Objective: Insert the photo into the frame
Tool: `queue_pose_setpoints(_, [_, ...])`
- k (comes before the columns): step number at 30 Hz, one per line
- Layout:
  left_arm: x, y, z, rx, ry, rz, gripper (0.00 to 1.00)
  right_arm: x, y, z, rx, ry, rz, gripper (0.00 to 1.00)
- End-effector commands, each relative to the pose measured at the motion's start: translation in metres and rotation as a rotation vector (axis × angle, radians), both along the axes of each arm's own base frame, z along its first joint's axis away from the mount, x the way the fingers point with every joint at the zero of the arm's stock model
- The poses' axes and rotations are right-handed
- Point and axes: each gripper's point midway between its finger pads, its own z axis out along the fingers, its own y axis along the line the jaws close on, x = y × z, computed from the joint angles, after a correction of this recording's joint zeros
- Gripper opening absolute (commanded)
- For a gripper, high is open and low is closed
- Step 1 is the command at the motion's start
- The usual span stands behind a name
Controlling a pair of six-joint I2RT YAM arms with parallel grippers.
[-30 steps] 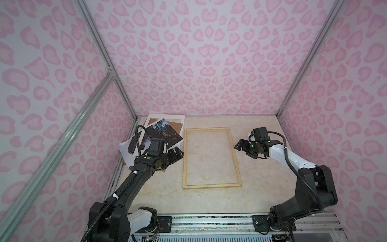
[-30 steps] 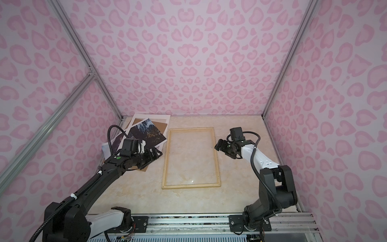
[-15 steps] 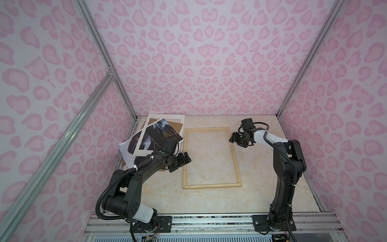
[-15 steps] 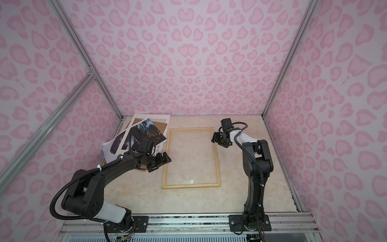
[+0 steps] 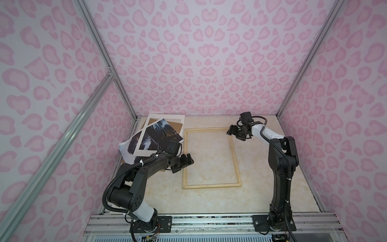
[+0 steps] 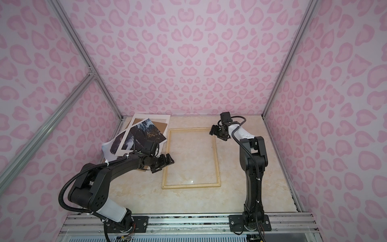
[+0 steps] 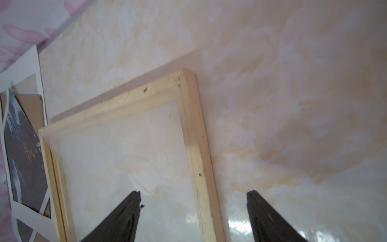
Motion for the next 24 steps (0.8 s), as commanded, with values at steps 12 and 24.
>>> queue_pose_setpoints(12, [-0.005,-0.001,-0.008,0.004,0.013,0.001,0.98,0.048,-0.014,-0.038,-0.073,0.087,-0.094,0.80])
queue_pose_setpoints(24, [-0.005,-0.003,-0.009,-0.003,0.007,0.005,0.98,0.033,-0.016,-0.054,-0.141,0.138,-0.093,0.71])
